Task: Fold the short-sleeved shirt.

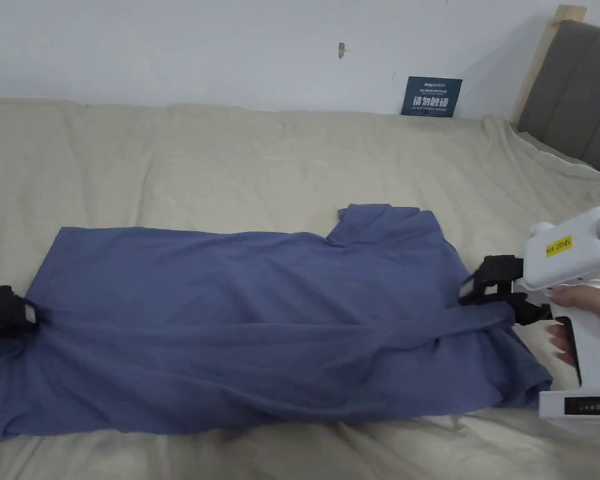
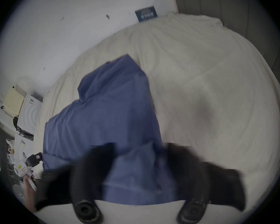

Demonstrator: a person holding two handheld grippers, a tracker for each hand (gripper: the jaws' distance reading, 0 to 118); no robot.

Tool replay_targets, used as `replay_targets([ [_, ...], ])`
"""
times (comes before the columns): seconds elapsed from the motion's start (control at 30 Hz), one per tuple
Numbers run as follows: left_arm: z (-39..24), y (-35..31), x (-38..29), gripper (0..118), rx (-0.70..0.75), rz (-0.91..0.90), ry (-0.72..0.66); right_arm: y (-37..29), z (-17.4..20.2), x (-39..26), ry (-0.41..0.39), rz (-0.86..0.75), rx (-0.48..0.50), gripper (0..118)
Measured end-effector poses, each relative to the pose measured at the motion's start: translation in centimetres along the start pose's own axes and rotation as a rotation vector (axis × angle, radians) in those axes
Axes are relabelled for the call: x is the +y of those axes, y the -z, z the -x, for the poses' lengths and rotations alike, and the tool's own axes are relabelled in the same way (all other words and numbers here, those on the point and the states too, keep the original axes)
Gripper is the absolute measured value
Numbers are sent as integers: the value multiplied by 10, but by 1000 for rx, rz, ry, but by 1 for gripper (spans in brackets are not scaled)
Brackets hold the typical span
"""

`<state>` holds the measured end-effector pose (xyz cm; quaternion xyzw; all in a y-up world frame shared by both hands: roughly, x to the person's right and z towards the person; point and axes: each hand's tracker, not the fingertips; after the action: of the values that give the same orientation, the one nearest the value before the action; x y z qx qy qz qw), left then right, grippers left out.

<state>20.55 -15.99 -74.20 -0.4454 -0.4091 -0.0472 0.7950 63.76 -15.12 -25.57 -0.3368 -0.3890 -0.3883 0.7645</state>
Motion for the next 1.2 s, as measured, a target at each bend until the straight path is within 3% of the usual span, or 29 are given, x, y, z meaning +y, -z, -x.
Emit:
replay_targets([
  [0.03,1,-1,0,113,15,-27,10,0,0,-3,-8,-41,-3,100],
  [0.07,2,-4,-1,118,23,-52,11,-4,-1,-7,-16,-90,-9,100],
  [0.17,6,-25,-3,118,-17,-160,27,-26,-5,-22,-24,-218,-12,100],
  [0.3,-6,-63,-24,118,25,-254,163,-81,-7,-53,-46,-448,95,100],
  [0.47,-25,-128,-82,117,19,-386,289,-145,2,-125,-67,-629,142,99],
  [0.53,-30,-151,-111,100,-18,-451,279,-160,3,-153,-73,-628,250,93],
  [0.57,-30,-161,-125,82,-37,-474,265,-167,5,-169,-83,-641,288,80],
  [0.63,-31,-177,-150,12,-46,-503,232,-177,12,-197,-114,-675,249,14],
  [0.67,-33,-181,-163,0,-37,-523,214,-181,17,-209,-139,-701,206,0],
  [0.7,-32,-193,-174,0,-8,-588,215,-189,17,-221,-135,-734,185,0],
  [0.8,-29,-212,-203,0,-43,-570,190,-199,12,-241,-91,-742,305,0],
  [0.93,-27,-230,-219,0,45,-578,205,-202,15,-252,-92,-717,243,0],
  [1.03,-18,-228,-189,0,54,-510,162,-195,18,-250,-172,-639,299,0],
  [1.2,2,-152,-108,0,-26,-154,122,-190,31,-249,-268,-558,306,0],
])
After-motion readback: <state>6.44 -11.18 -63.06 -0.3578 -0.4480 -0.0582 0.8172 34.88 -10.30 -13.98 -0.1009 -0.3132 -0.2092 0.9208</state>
